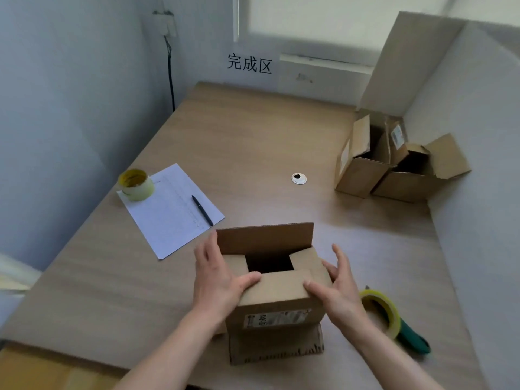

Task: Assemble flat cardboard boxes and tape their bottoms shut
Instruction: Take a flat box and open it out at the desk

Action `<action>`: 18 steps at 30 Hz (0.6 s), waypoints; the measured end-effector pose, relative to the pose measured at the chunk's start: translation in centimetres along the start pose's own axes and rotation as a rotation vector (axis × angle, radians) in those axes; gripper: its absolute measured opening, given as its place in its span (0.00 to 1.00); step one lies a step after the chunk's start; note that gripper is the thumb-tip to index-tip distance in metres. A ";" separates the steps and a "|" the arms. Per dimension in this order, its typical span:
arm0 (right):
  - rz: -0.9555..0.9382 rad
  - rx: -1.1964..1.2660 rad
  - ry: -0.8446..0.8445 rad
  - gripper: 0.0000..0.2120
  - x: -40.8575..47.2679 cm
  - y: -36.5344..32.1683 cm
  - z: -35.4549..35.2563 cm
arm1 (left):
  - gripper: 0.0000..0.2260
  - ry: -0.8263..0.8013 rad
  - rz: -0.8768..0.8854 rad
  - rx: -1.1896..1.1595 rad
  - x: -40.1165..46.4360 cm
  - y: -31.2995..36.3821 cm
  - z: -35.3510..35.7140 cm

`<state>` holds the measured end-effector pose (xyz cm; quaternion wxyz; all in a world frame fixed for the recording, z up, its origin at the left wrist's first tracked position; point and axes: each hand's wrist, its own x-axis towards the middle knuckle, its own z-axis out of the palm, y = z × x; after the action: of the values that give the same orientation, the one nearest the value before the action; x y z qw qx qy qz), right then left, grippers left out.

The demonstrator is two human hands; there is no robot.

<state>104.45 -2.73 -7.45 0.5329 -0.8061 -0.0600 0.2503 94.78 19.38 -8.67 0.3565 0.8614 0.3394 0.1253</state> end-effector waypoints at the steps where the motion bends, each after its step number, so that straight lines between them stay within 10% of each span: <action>1: 0.028 0.055 -0.035 0.47 0.1 0.5 -0.2 | 0.57 -0.038 -0.020 -0.054 -0.3 -0.3 0.4; 12: 0.043 0.117 -0.014 0.33 0.7 0.9 -0.2 | 0.11 -0.138 0.305 -0.142 -1.0 -2.0 0.5; 18: 0.011 -0.133 0.082 0.21 1.5 2.0 0.5 | 0.07 -0.137 0.065 -0.198 -0.9 -0.5 1.3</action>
<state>105.20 -2.59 -9.94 0.4790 -0.8495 -0.0502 0.2155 94.42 18.31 -9.95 0.4579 0.8390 0.2723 0.1105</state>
